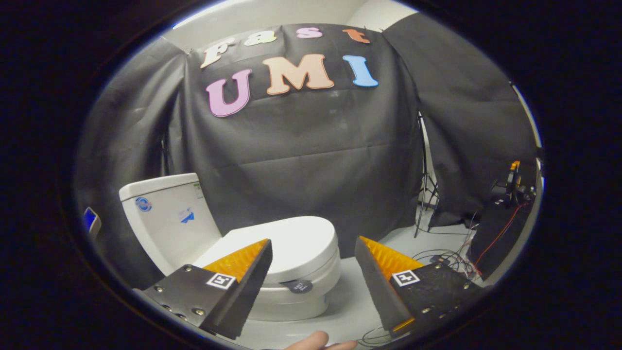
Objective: Open the toilet lid.
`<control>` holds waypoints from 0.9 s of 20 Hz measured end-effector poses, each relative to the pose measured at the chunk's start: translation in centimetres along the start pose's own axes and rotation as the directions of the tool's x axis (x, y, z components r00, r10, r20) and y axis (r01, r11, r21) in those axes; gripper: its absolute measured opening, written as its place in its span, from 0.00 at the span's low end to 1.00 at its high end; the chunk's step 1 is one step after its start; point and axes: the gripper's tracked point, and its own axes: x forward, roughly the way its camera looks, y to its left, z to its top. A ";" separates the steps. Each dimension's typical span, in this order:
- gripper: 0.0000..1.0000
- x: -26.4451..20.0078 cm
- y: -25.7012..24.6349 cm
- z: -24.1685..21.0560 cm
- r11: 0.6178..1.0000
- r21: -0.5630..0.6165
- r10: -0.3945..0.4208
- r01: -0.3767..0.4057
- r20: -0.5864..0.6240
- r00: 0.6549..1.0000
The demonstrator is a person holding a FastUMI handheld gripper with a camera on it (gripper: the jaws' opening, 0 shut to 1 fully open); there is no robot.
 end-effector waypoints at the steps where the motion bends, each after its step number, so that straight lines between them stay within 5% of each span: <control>1: 1.00 0.3 0.1 0.0 0.999 0.033 0.008 -0.009 0.014 1.000; 11: 0.99 5.0 1.8 -4.9 0.944 0.328 0.025 -0.027 0.011 1.000; 18: 0.99 5.9 0.3 -12.1 0.837 0.544 -0.035 0.068 -0.071 0.997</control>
